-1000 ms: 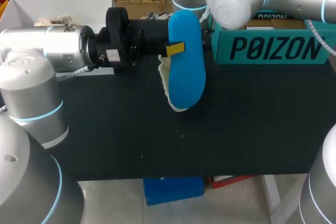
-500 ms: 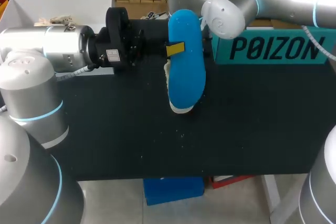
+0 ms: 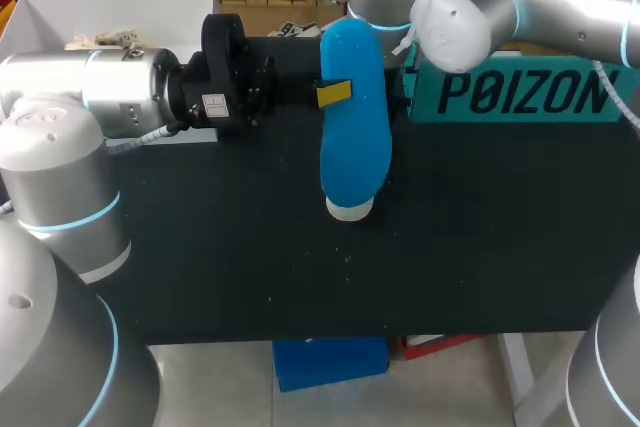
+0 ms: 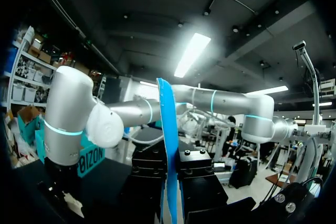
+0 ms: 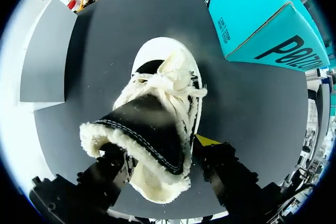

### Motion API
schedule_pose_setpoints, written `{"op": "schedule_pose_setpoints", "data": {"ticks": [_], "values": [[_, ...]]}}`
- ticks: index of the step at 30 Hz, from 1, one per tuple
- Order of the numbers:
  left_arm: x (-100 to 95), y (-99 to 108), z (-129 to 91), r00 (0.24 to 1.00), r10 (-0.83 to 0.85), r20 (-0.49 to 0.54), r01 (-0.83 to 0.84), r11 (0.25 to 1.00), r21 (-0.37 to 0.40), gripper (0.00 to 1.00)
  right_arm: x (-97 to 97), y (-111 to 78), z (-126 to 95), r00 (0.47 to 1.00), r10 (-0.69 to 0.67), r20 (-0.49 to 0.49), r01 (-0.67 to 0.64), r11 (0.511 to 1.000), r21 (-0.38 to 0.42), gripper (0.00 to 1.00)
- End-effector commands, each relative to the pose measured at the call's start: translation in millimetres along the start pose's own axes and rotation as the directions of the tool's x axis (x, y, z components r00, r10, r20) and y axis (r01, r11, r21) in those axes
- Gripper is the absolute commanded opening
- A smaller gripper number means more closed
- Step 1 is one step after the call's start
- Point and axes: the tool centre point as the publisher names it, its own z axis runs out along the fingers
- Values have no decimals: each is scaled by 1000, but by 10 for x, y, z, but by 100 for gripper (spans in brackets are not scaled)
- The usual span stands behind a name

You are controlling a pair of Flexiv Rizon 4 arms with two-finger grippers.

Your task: Take the shoe out of the shoebox, open the shoe tongue, remove and reinsert the insole, then place the shoe into the shoebox

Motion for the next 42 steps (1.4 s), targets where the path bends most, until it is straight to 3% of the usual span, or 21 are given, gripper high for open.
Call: {"op": "schedule_pose_setpoints", "data": {"ticks": [1,7,14,16,32,36,42], "values": [[-4,12,26,1000,2,5,-2,1000,2,0,-109,-68,-122,994,1,-111,-1,1000,-3,100],[-4,12,26,1000,2,5,-2,1000,2,0,-80,-94,-283,971,-13,-238,15,1000,4,100],[-4,12,26,1000,2,5,-2,1000,2,0,-69,-127,-507,902,-86,-423,89,996,-12,100],[-4,12,26,1000,2,5,-2,1000,2,0,-77,-141,-566,914,-109,-390,109,994,-23,100],[-4,12,26,1000,2,5,-2,1000,2,0,-77,-141,-566,914,-109,-390,109,994,-23,100],[-4,12,26,1000,2,5,-2,1000,2,0,-215,-172,-610,864,-38,-502,50,999,11,100],[-4,12,26,1000,2,5,-2,1000,2,0,-298,-189,-670,814,30,-580,-11,999,37,100]]}}
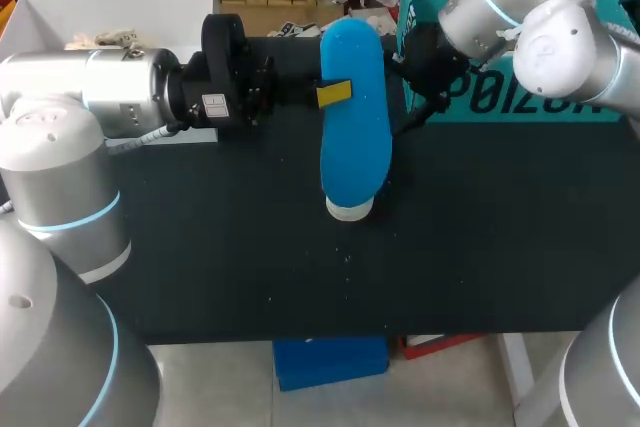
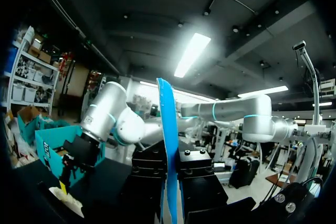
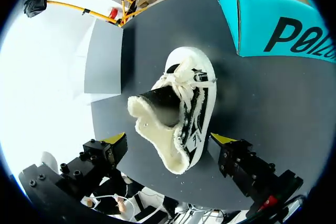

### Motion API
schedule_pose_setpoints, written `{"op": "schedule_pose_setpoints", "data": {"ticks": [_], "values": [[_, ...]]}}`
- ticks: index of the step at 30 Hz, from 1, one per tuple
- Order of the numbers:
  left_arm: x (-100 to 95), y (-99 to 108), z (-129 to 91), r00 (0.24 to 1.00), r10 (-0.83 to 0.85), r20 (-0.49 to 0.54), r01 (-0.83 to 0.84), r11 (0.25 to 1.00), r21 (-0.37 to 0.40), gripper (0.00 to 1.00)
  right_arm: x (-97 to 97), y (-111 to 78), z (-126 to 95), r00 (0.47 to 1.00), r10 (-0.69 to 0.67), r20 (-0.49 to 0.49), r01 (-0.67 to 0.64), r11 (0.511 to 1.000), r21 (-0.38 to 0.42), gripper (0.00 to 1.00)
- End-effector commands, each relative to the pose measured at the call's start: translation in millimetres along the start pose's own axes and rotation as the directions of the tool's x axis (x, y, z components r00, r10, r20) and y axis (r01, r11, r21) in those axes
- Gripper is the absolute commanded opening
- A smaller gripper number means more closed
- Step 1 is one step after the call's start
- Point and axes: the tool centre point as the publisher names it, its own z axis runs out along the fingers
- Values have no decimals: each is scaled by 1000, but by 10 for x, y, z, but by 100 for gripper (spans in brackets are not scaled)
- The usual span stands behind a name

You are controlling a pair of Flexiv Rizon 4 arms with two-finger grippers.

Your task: Take the shoe out of the shoebox, open the shoe tongue, remove and reinsert the insole, then place the shoe into the shoebox

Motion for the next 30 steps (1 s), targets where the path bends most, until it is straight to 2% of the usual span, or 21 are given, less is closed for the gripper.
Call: {"op": "schedule_pose_setpoints", "data": {"ticks": [1,8,14,25,30], "values": [[-4,12,25,1000,2,5,-2,1000,2,0,-121,-81,-60,993,12,-113,-14,1000,-10,100],[-4,12,25,1000,2,5,-2,1000,2,0,-89,-126,-128,963,43,-268,-47,999,-9,100],[-4,12,25,1000,2,5,-2,1000,2,0,-58,-165,-167,903,71,-423,-75,997,9,100],[-4,12,25,1000,2,5,-2,1000,2,0,-15,-200,-236,821,72,-566,-93,996,-9,100],[-4,12,25,1000,2,5,-2,1000,2,0,16,-213,-267,770,84,-633,-96,995,15,100]]}}
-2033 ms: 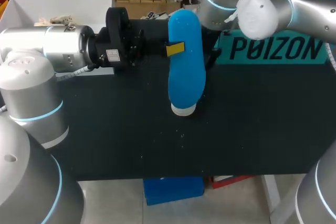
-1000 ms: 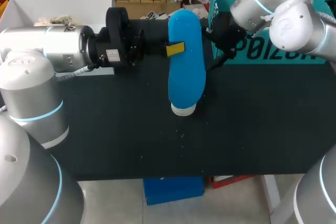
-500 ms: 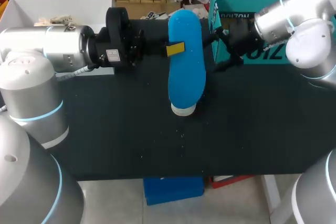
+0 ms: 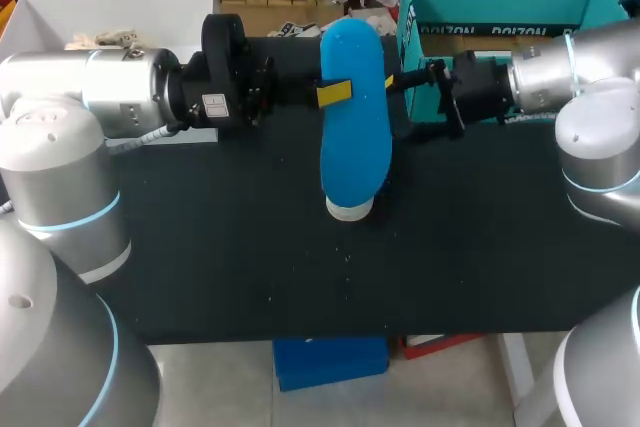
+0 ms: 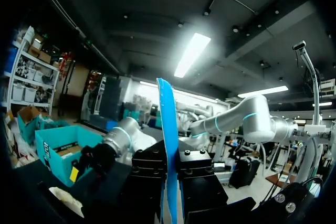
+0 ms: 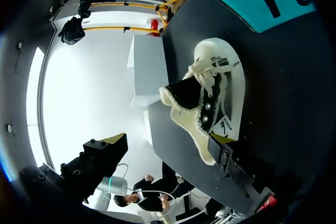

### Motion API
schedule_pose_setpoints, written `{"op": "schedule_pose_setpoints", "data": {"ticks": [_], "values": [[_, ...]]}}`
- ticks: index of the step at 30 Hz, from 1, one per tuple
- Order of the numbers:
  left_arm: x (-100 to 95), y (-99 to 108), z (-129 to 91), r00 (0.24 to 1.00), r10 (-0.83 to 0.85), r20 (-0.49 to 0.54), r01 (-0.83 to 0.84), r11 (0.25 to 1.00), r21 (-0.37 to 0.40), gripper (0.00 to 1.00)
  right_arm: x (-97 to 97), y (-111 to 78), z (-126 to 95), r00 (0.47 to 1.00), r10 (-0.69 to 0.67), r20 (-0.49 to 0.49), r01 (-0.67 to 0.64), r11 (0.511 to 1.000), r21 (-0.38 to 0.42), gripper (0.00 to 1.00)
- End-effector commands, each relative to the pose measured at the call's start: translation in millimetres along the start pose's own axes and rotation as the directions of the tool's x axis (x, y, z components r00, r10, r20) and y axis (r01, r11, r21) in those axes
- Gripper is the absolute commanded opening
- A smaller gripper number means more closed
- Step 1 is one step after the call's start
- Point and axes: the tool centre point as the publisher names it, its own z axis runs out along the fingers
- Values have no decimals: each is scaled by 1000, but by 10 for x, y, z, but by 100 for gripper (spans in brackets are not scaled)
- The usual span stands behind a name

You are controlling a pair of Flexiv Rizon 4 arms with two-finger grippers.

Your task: Take the shoe out of the shoebox, open the shoe tongue, remove and reinsert the insole, then place the shoe into the shoebox

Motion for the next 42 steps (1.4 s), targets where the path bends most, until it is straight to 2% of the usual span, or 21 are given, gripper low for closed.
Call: {"op": "schedule_pose_setpoints", "data": {"ticks": [1,9,16,17,21,24,27,30,42], "values": [[-3,13,25,1000,2,5,-2,1000,2,0,-28,-12,-9,991,-3,-130,3,1000,0,100],[-3,13,25,1000,2,5,-2,1000,2,0,40,-29,-26,971,14,-240,-10,1000,20,100],[-3,13,25,1000,2,5,-2,1000,2,0,91,-29,-47,968,10,-251,-4,1000,24,100],[-1,15,31,995,94,30,-93,995,-37,0,91,-29,-47,968,10,-251,-4,1000,24,100],[29,26,35,916,396,65,-386,913,-132,0,91,-29,-47,968,10,-251,-4,1000,24,100],[29,89,32,800,594,87,-560,791,-246,0,91,-29,-47,968,10,-251,-4,1000,24,100],[-5,185,12,704,705,89,-652,690,-314,0,91,-29,-47,968,10,-251,-4,1000,24,100],[-44,267,-24,649,755,93,-692,637,-340,0,91,-29,-47,968,10,-251,-4,1000,24,100],[-67,289,-34,653,751,100,-688,643,-337,0,91,-29,-47,968,10,-251,-4,1000,24,100]]}}
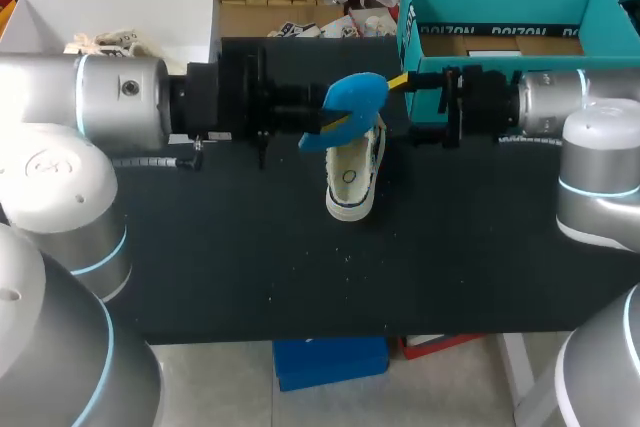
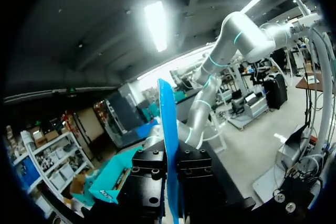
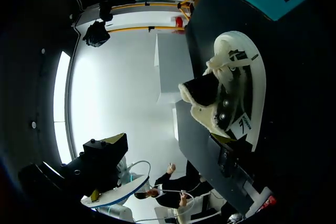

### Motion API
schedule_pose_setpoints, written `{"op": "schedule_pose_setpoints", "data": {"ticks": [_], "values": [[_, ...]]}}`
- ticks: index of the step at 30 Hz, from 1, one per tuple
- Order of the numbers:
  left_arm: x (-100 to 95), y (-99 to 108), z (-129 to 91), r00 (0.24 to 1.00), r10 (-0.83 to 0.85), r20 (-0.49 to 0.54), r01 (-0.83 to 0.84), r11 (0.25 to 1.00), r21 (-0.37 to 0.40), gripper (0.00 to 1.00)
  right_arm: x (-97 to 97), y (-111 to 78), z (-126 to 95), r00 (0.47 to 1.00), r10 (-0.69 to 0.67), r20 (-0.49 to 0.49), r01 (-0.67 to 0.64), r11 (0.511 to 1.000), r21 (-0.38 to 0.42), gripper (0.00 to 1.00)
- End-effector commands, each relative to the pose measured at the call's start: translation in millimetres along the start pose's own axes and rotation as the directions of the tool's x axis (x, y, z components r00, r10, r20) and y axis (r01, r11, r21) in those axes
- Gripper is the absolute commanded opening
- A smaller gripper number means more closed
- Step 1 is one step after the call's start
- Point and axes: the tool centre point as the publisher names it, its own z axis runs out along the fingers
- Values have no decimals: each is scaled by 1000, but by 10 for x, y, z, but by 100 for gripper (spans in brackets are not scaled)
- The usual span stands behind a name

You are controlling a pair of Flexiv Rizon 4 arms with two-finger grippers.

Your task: Take the shoe out of the shoebox, open the shoe tongue, remove and reinsert the insole, then place the shoe into the shoebox

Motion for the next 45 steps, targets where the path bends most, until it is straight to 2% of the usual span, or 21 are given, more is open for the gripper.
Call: {"op": "schedule_pose_setpoints", "data": {"ticks": [1,10,11,12,13,15,17,19,23,25,28,32,34,45], "values": [[75,-41,8,993,96,72,-93,995,-44,0,-3,-1,17,1000,0,1,0,1000,-3,100],[75,-41,8,993,96,72,-93,995,-44,0,-3,-1,17,1000,0,1,0,1000,-3,100],[112,-31,14,990,119,80,-118,993,-24,0,-3,-1,17,1000,0,1,0,1000,-3,100],[185,-23,18,986,136,93,-141,989,44,0,-3,-1,17,1000,0,1,0,1000,-3,100],[232,26,7,977,209,45,-207,978,-38,0,-3,-1,17,1000,0,1,0,1000,-3,100],[300,92,-17,976,203,72,-206,978,23,0,-3,-1,17,1000,0,1,0,1000,-3,100],[351,152,-48,968,245,58,-246,969,2,0,-3,-1,17,1000,0,1,0,1000,-3,100],[381,182,-70,962,267,56,-270,962,38,0,-3,-1,17,1000,0,1,0,1000,-3,100],[415,248,-101,945,326,7,-326,943,61,0,-3,-1,17,1000,0,1,0,1000,-3,100],[422,278,-118,938,345,-29,-340,934,108,0,-3,-1,17,1000,0,1,0,1000,-3,100],[446,318,-127,923,376,-80,-363,922,137,0,-3,-1,17,1000,0,1,0,1000,-3,100],[454,375,-157,901,415,-129,-397,906,146,0,-3,-1,17,1000,0,1,0,1000,-3,100],[474,402,-175,859,472,-199,-461,881,104,0,-3,-1,17,1000,0,1,0,1000,-3,100],[474,402,-175,859,472,-199,-461,881,104,0,-3,-1,17,1000,0,1,0,1000,-3,100]]}}
